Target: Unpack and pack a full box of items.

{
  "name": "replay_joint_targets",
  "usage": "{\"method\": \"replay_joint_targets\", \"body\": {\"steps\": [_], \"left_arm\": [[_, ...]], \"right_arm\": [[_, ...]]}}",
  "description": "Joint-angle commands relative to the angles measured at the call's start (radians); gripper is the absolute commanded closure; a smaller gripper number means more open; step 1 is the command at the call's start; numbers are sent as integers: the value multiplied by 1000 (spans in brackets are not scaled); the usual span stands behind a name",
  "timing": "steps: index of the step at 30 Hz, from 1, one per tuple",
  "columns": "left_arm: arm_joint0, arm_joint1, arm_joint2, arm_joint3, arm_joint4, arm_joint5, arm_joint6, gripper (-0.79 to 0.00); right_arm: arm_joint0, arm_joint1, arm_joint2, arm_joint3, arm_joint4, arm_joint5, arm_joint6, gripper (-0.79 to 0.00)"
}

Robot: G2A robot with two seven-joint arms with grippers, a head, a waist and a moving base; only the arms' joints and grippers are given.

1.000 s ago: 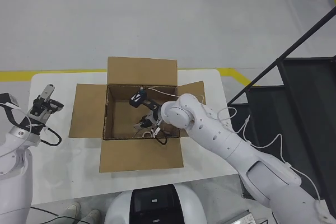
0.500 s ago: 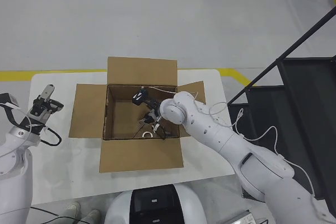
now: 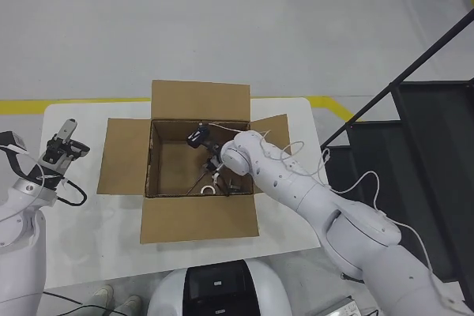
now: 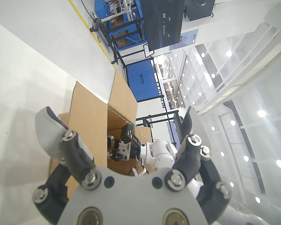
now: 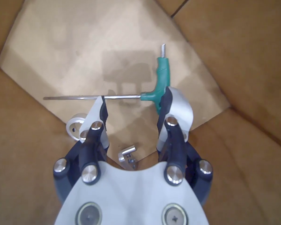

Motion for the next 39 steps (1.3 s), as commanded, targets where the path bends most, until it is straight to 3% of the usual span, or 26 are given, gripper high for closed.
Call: {"method": "replay_joint_targets", "body": {"steps": [1, 5, 10, 23, 26, 27, 39], "left_arm": [[0, 0, 0, 0, 0, 0, 0, -785], [0, 0, 0, 0, 0, 0, 0, -785], [0, 0, 0, 0, 0, 0, 0, -785], [0, 0, 0, 0, 0, 0, 0, -785], [0, 0, 0, 0, 0, 0, 0, -785], [0, 0, 0, 0, 0, 0, 0, -785], [0, 0, 0, 0, 0, 0, 0, -785]], "right_arm": [[6, -7, 2, 12, -4, 14, -13, -548], [15, -21, 4, 40, -11, 24, -25, -520], [15, -41, 2, 91, -6, 14, -35, -391], [26, -88, 8, 197, -3, 18, -84, -336], [30, -97, 9, 216, -5, 13, -88, -58], [30, -100, 9, 221, -6, 10, -85, 0], [63, -122, 22, 214, -39, 16, -61, 0]]}}
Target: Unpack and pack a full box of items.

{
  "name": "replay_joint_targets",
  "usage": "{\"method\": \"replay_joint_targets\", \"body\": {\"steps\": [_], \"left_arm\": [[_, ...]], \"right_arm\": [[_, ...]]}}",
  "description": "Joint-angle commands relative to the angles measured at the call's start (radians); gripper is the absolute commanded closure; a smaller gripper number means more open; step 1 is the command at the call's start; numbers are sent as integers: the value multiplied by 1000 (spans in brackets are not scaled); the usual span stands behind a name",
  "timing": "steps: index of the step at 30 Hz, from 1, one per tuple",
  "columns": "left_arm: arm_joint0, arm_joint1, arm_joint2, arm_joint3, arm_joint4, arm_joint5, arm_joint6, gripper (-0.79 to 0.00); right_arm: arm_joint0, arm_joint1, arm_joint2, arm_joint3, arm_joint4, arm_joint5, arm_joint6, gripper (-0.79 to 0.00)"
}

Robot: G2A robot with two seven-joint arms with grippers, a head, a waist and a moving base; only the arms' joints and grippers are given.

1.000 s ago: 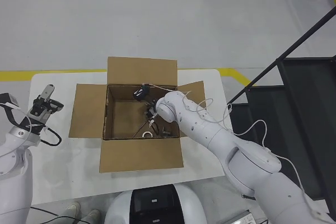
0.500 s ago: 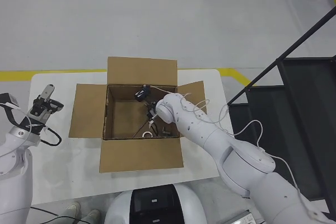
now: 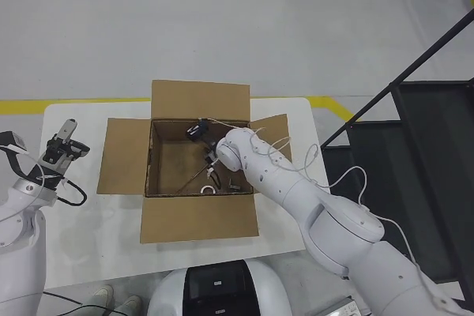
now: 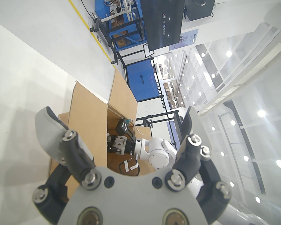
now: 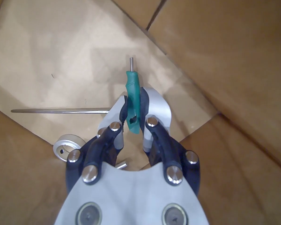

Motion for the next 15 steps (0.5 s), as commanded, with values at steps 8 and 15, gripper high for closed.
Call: {"method": "replay_joint_targets", "body": {"steps": [8, 15], "left_arm": [[0, 0, 0, 0, 0, 0, 0, -785], [0, 0, 0, 0, 0, 0, 0, -785]], "right_arm": [[-3, 34, 57, -147, -54, 69, 77, 0], [-70, 99, 147, -362, -135, 115, 177, 0]]}}
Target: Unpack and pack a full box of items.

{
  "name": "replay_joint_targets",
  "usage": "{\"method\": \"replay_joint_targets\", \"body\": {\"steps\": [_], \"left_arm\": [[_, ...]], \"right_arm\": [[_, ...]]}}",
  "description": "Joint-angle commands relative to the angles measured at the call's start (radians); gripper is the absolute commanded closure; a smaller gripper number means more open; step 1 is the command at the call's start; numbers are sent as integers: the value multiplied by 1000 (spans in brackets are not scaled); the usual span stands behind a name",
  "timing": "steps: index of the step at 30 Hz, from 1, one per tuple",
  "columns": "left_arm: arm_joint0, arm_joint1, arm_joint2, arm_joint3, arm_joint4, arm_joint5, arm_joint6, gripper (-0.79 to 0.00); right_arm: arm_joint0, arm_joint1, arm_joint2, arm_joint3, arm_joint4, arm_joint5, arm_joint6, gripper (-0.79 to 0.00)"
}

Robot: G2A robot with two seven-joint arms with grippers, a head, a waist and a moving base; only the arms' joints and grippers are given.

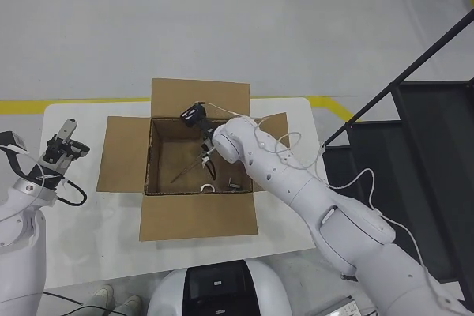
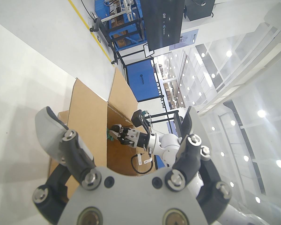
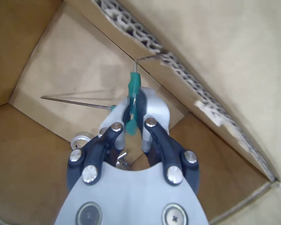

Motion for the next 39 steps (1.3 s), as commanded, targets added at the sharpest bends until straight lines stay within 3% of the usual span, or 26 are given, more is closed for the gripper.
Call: {"method": "replay_joint_targets", "body": {"steps": [1, 9, 11, 12, 20, 30, 31, 33, 35, 39], "left_arm": [[0, 0, 0, 0, 0, 0, 0, -785], [0, 0, 0, 0, 0, 0, 0, -785], [0, 0, 0, 0, 0, 0, 0, -785], [0, 0, 0, 0, 0, 0, 0, -785], [0, 0, 0, 0, 0, 0, 0, -785], [0, 0, 0, 0, 0, 0, 0, -785], [0, 0, 0, 0, 0, 0, 0, -785], [0, 0, 0, 0, 0, 0, 0, -785], [0, 0, 0, 0, 0, 0, 0, -785], [0, 0, 0, 0, 0, 0, 0, -785]], "right_arm": [[-26, 19, 26, -73, -33, 12, 38, 0], [-184, 77, 123, -256, -88, 37, 125, 0], [-206, 79, 131, -275, -86, 36, 120, -354], [-215, 79, 131, -282, -79, 29, 116, -785], [-214, 58, 78, -222, -55, -90, 65, -785], [-141, 16, 34, -43, -42, -148, -40, -785], [-134, 11, 30, -20, -37, -158, -50, -763], [-119, 1, 26, 21, -20, -172, -72, -603], [-104, -9, 20, 58, -9, -182, -89, -372], [-76, -29, 9, 131, 7, -200, -122, -339]]}}
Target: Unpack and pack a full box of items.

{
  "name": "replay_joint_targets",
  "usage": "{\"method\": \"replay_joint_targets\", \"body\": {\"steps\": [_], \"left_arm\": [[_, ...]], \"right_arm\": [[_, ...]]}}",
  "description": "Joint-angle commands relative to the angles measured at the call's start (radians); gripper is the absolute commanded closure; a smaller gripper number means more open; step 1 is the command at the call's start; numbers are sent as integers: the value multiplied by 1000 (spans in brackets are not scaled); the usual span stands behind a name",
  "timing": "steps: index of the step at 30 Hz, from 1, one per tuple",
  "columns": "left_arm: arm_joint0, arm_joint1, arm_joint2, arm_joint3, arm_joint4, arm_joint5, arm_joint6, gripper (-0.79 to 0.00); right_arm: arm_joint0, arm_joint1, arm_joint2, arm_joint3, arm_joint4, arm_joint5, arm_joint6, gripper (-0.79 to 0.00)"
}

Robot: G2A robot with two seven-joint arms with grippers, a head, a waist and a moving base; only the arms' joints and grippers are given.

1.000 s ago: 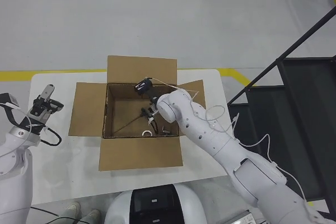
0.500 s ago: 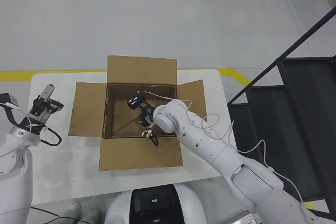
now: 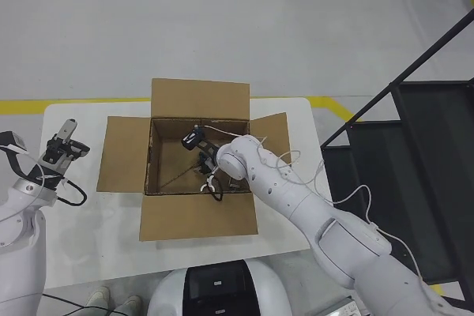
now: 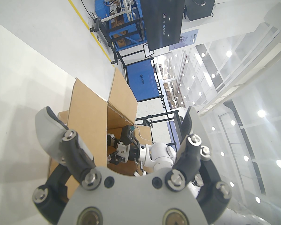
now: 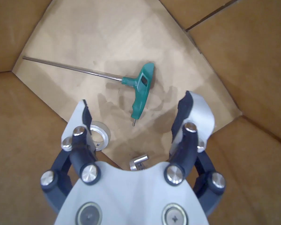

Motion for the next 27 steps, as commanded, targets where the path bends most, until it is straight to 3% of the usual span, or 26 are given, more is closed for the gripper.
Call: {"method": "replay_joint_targets", "body": {"steps": [1, 4, 8, 15, 17, 19, 22, 27], "left_arm": [[0, 0, 0, 0, 0, 0, 0, -785], [0, 0, 0, 0, 0, 0, 0, -785], [0, 0, 0, 0, 0, 0, 0, -785], [0, 0, 0, 0, 0, 0, 0, -785], [0, 0, 0, 0, 0, 0, 0, -785], [0, 0, 0, 0, 0, 0, 0, -785], [0, 0, 0, 0, 0, 0, 0, -785], [0, 0, 0, 0, 0, 0, 0, -785]], "right_arm": [[13, -9, -5, 32, 5, -9, -12, -342], [29, -23, -15, 78, 11, -22, -31, -351], [45, -41, -27, 142, 17, -40, -54, -459], [67, -72, -39, 228, 34, -57, -81, -434], [72, -79, -41, 247, 39, -62, -89, -382], [76, -86, -41, 264, 45, -65, -96, -280], [83, -96, -42, 284, 50, -69, -106, -28], [96, -110, -49, 310, 42, -72, -115, 0]]}}
